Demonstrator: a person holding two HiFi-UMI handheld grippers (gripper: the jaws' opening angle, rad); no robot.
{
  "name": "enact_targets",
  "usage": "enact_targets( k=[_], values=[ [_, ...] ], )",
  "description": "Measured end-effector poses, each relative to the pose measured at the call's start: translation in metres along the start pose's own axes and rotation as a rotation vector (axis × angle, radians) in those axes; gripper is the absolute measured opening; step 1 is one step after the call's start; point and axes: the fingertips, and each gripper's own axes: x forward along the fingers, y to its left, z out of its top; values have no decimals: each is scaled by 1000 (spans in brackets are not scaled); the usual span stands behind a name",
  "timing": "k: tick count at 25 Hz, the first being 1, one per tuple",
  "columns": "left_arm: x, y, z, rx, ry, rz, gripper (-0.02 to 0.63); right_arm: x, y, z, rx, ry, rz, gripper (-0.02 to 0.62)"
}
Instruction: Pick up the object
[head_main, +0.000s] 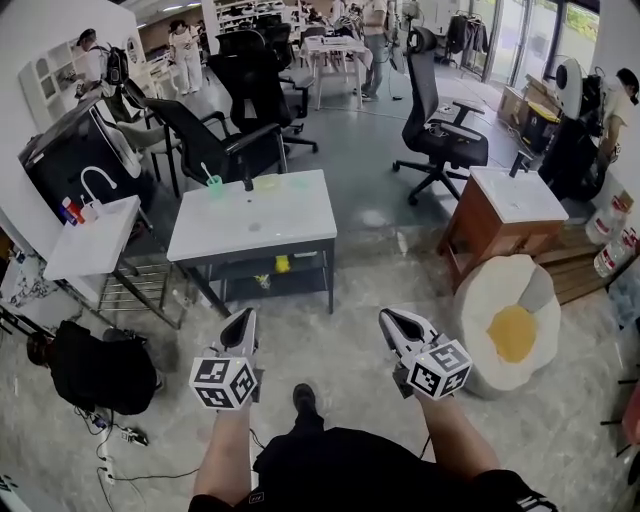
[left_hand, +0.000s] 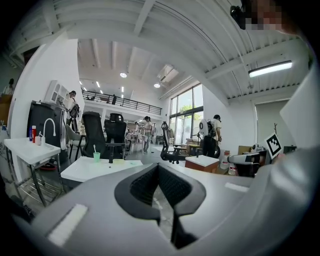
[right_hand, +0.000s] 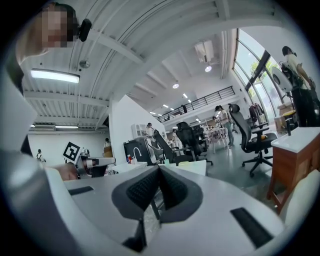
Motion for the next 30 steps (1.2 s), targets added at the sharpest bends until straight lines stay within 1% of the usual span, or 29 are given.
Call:
enact_targets(
  k=[4,7,13,16,19,22,26,30],
  values=[
    [32,24,6,3,-5,-3,9,40,-12,3,-8,17,5,11],
    [57,45,17,13,-20,-7,9,72,-21,8,-12,24,2,11],
    [102,92,31,0,-27,-8,9,140,-34,16,-12,51,-5,11],
    [120,120,30,-13,-18,-8,9,176,-35,16,-14,68,-3,12],
    [134,150,24,-47,-6,-5,9,209,-34,15,-17,87,-3,12],
    [147,171,26,-70,-10,-8,9,237,-33,20,-24,95,-4,11],
    [159,192,35,-53,-23,-25,9,267,-28,31,-40,72,-3,12],
    [170,209,41,-48,-29,-22,9,291,-23,35,-39,60,14,11]
  ],
)
